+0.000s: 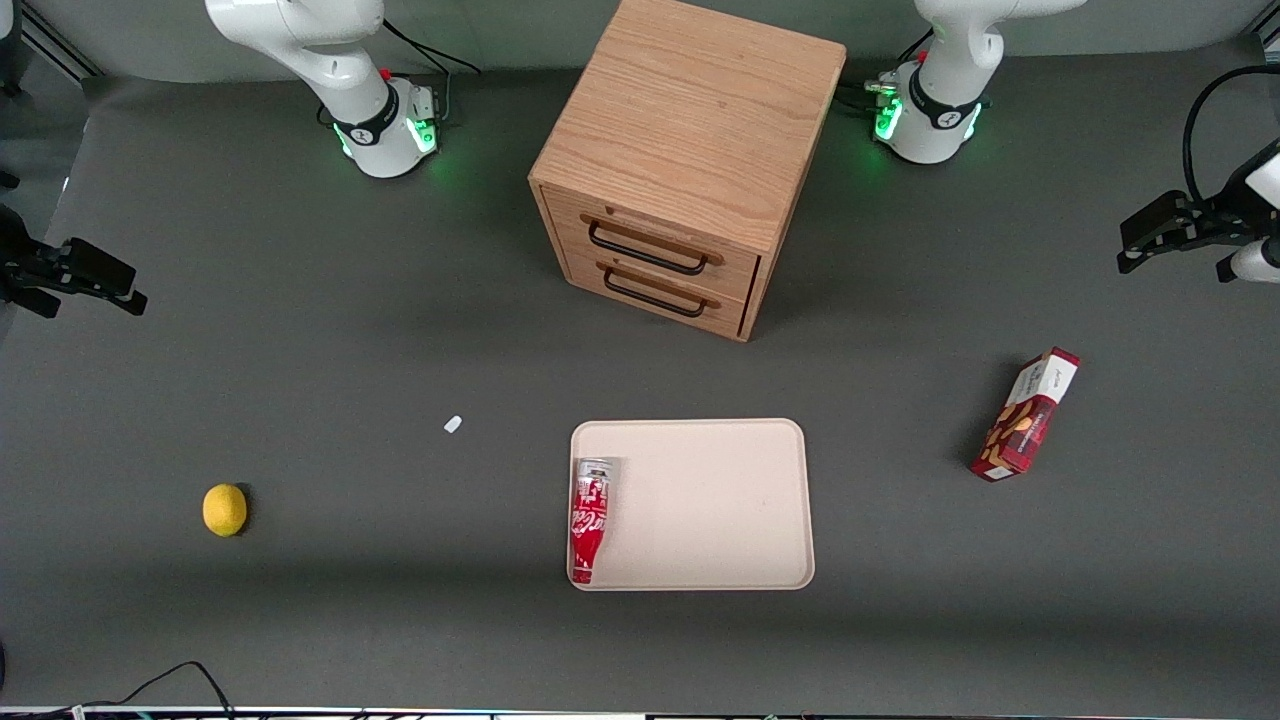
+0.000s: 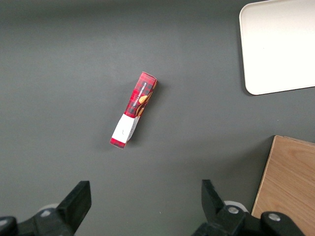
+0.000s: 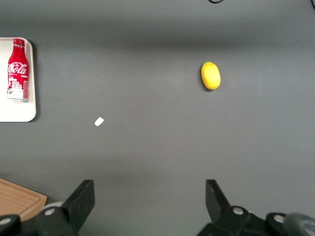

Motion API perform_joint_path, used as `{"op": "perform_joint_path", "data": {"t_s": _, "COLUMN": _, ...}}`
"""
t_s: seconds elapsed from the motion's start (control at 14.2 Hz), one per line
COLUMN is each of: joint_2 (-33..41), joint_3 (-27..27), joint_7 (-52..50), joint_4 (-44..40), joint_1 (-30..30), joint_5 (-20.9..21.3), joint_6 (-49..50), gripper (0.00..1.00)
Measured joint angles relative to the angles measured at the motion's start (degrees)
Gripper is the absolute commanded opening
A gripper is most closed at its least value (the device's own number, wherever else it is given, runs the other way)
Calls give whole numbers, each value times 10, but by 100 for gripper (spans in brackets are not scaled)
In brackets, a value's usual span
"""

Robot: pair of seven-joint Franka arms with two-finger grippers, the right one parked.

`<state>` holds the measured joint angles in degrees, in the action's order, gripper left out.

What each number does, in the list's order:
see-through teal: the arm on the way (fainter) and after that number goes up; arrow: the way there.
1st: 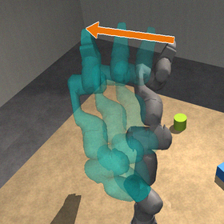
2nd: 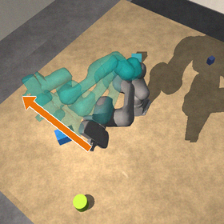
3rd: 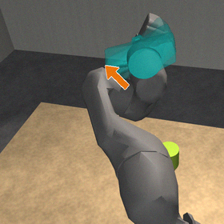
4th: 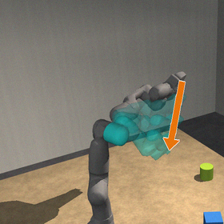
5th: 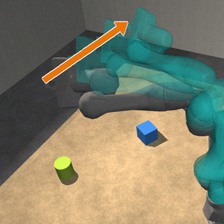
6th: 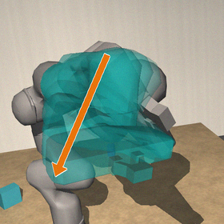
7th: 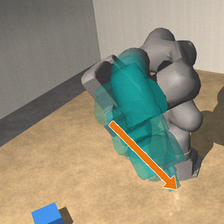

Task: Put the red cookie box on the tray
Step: 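Move the left gripper down over the red shortbread box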

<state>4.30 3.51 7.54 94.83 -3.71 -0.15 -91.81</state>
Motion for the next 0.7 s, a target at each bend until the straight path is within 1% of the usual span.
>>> {"op": "perform_joint_path", "data": {"t_s": 0.42, "joint_2": -3, "joint_3": 0, "joint_7": 9, "joint_4": 4, "joint_1": 0, "joint_5": 2, "joint_6": 0, "gripper": 100}}
{"op": "perform_joint_path", "data": {"t_s": 0.56, "joint_2": -17, "joint_3": -1, "joint_7": 50, "joint_4": 12, "joint_1": 0, "joint_5": 12, "joint_6": 0, "gripper": 100}}
{"op": "perform_joint_path", "data": {"t_s": 0.7, "joint_2": -44, "joint_3": -4, "joint_7": 94, "joint_4": 23, "joint_1": 0, "joint_5": 30, "joint_6": -7, "gripper": 100}}
